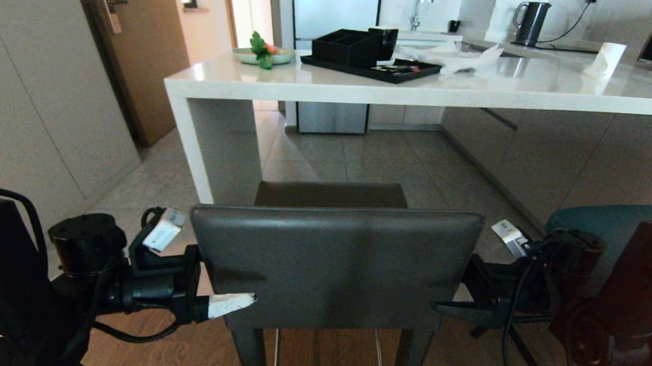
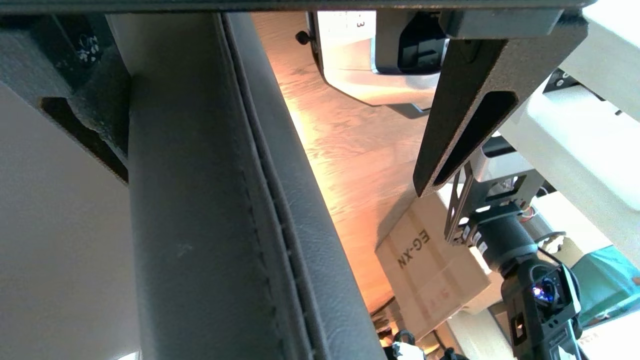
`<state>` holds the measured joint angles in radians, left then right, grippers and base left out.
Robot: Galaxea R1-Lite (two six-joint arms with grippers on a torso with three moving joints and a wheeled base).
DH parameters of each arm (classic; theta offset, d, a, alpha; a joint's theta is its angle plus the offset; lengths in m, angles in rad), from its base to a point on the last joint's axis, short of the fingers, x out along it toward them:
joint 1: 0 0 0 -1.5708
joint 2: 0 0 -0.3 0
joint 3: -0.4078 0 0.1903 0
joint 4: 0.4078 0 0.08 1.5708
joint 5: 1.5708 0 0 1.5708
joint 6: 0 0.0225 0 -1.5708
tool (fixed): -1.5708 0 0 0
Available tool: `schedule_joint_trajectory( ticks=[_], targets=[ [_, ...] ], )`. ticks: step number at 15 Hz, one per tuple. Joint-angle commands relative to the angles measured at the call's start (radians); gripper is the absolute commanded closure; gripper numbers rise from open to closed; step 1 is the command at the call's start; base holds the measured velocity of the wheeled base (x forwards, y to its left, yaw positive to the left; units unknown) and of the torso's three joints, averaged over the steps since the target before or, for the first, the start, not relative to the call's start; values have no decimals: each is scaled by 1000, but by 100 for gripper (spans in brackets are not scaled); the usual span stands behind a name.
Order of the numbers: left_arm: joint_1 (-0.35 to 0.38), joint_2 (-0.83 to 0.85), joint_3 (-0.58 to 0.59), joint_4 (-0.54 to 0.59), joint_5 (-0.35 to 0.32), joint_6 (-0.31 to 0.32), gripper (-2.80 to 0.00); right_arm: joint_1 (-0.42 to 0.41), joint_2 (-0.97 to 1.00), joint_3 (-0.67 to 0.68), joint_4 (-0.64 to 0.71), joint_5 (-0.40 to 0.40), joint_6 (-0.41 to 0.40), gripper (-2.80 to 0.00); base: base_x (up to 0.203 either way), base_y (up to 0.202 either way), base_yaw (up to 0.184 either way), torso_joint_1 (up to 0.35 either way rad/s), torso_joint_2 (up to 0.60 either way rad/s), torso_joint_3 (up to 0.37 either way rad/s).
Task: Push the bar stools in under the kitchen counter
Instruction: Pull the gray chair out from under the dining table
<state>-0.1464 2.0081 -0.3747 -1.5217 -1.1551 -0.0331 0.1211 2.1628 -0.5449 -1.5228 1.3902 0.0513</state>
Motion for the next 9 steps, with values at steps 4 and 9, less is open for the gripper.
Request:
schedule_joint_trajectory(
  ticks=[4, 9],
  targets=[
    [-7, -3, 2, -8, -8, -2, -280, 0, -1, 5, -7, 9, -1, -280, -195, 0, -1, 2, 1, 0],
    [-4, -5, 3, -8, -5, -2, -280, -6, -4, 5, -7, 9, -1, -280, -154, 0, -1, -2, 0, 3]
  ],
)
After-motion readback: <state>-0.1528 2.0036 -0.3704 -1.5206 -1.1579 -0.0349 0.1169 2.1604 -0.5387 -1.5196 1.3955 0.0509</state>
